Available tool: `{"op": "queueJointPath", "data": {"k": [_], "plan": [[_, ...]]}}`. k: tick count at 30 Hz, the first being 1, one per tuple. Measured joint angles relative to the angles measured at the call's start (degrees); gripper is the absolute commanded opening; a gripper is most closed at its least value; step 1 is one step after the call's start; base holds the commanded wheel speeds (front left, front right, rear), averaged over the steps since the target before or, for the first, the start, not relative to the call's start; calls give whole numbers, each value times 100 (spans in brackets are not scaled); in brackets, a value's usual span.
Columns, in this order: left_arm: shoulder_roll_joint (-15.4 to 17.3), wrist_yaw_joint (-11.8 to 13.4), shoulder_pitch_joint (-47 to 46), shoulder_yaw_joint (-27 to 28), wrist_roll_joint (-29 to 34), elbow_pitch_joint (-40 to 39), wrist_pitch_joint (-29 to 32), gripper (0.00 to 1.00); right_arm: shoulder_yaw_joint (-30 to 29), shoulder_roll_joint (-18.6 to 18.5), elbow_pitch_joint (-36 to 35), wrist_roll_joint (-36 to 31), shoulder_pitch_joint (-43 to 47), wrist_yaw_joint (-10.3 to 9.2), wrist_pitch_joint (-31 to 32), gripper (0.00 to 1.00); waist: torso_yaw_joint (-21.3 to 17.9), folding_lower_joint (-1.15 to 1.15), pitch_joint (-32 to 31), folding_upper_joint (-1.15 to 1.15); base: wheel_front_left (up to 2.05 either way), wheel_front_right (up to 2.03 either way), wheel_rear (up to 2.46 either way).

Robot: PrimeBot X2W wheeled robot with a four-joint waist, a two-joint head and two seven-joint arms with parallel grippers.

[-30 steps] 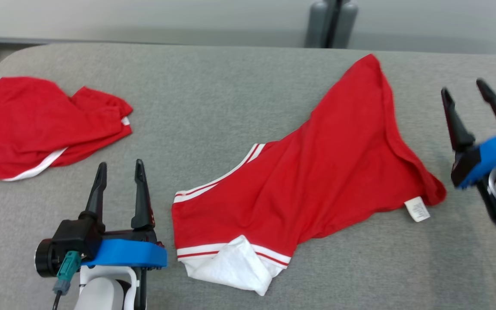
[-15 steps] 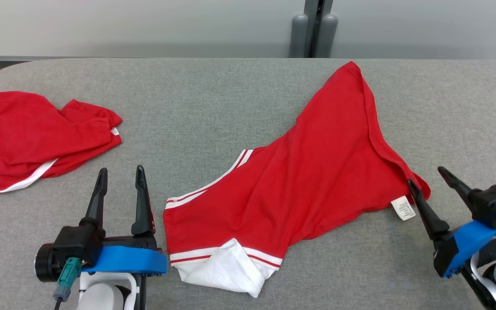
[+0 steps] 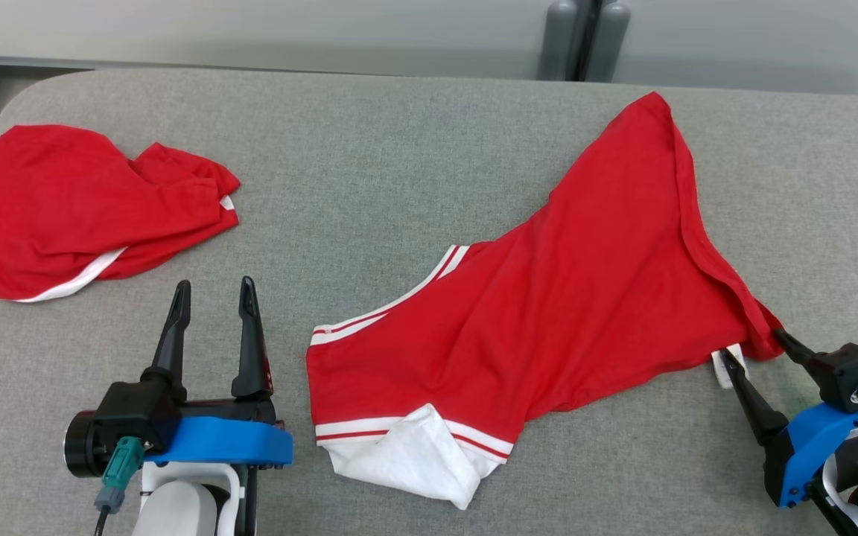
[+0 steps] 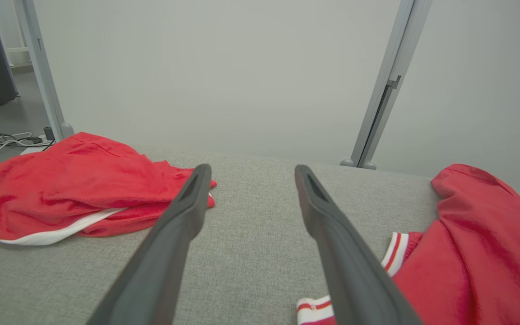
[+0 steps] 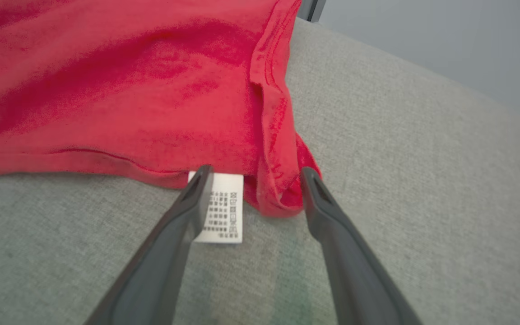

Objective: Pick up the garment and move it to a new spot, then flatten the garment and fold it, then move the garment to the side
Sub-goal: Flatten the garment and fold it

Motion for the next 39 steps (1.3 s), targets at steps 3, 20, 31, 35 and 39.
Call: {"op": "queueJointPath", "data": {"k": [3, 20, 31, 35, 39], "plan": [[-1, 0, -36, 9, -1, 0, 0, 100, 71, -9, 204, -14, -57, 0, 73, 42, 26, 0, 70, 0, 0, 0, 0], [-5, -10, 166, 160, 42, 103, -1, 100, 541, 163, -1002, 616, 507, 0, 113, 0, -495, 0, -452, 0, 0, 0, 0], [-7, -53, 341, 256, 92, 102, 0, 100, -194, 288, -2496, 1182, 2005, 0, 837, 0, -949, 0, -657, 0, 0, 0, 0], [-8, -78, 369, 272, 92, 114, 0, 100, -478, 361, -2527, 1367, 2358, -1, 939, 0, -997, 0, -710, 0, 0, 0, 0], [-8, -98, 382, 278, 99, 136, 0, 100, -505, 325, -2303, 1406, 2579, 0, 1055, 0, -1003, 0, -759, 0, 0, 0, 0]]}}
